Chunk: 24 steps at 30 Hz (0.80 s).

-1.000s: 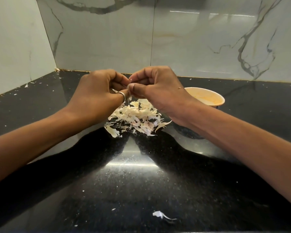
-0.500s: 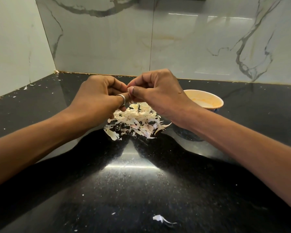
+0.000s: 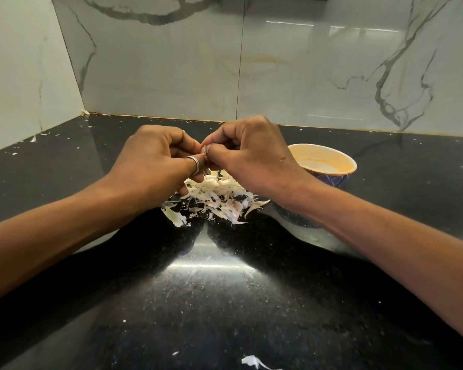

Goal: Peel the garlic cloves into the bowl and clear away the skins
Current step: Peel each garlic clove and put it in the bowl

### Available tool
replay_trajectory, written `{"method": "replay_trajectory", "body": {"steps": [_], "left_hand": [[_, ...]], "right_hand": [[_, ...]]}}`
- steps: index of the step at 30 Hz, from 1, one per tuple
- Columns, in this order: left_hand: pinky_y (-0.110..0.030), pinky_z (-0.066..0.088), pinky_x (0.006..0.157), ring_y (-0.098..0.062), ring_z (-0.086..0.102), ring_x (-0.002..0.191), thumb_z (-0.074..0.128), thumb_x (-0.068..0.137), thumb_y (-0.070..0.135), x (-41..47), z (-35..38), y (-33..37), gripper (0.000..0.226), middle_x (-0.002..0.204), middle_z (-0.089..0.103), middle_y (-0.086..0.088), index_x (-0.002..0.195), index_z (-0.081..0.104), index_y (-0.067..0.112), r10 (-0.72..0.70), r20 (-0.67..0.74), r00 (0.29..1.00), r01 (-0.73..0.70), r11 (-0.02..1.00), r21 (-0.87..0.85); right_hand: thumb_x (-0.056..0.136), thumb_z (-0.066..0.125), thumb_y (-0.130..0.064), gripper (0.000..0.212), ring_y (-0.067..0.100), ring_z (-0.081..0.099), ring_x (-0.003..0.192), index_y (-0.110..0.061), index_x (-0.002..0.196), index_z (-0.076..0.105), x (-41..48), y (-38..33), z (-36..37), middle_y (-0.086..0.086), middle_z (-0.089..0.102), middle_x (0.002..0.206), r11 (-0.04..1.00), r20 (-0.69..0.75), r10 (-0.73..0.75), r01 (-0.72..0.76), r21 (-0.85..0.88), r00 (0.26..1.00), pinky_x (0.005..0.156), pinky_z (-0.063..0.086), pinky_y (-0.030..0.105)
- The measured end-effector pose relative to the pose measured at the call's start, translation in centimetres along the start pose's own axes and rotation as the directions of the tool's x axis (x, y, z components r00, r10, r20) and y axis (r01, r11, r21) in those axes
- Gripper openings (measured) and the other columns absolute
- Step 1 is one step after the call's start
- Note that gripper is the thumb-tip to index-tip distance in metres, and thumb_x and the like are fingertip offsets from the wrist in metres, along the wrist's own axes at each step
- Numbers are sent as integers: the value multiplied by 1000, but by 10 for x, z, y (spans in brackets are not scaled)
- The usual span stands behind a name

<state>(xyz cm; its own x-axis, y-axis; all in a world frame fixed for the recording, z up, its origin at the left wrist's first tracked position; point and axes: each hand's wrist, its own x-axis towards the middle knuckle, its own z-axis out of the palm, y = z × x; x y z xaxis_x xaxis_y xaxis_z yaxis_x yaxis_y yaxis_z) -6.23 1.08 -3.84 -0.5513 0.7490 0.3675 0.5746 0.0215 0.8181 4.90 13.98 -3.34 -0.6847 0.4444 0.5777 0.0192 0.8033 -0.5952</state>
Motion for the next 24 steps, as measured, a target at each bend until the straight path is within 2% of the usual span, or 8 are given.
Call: {"method": "replay_trajectory", "body": {"steps": [3,7,12,19,21,24], "left_hand": [[-19,53,48,-14,74,69,62,89,-9,-1,1,1,17,70,75,-7,90,70,6,-12,18,1000,13,999,-47],[-20,57,55,-16,75,70,67,89,-5,-1,2,2,9,72,75,-11,92,71,2,-26,30,999,28,996,-89],[-30,63,75,-26,76,81,70,87,-2,-1,3,2,7,84,76,-17,91,72,3,-50,38,998,55,987,-148],[-40,61,83,-26,77,82,74,86,4,-1,3,2,5,85,77,-15,89,73,7,-53,16,998,55,990,-132],[-38,62,81,-25,77,84,73,86,3,-2,3,3,5,86,76,-16,90,73,5,-55,16,998,57,988,-144],[-27,62,73,-24,77,83,72,87,1,-3,4,8,6,86,76,-17,92,71,0,-71,6,997,71,977,-200]], "right_hand": [[86,70,-12,13,13,74,73,-17,82,81,-1,-1,0,-4,76,72,999,14,39,-40,15,999,74,62,41],[83,69,-14,13,19,75,73,-14,75,80,0,1,1,-2,76,70,991,35,110,-112,79,993,75,62,47],[83,70,-9,12,21,77,71,-11,74,78,0,2,0,4,76,71,958,67,176,-186,216,982,78,64,48],[84,71,-6,10,23,77,74,-9,78,78,0,3,0,7,77,73,946,72,187,-199,257,980,82,64,47],[83,71,-6,10,23,77,74,-9,77,78,-1,3,2,6,77,73,939,65,197,-207,275,978,82,64,47],[84,71,-3,10,20,75,72,-8,78,77,-1,1,2,8,76,75,916,61,213,-221,334,975,83,64,46]]}}
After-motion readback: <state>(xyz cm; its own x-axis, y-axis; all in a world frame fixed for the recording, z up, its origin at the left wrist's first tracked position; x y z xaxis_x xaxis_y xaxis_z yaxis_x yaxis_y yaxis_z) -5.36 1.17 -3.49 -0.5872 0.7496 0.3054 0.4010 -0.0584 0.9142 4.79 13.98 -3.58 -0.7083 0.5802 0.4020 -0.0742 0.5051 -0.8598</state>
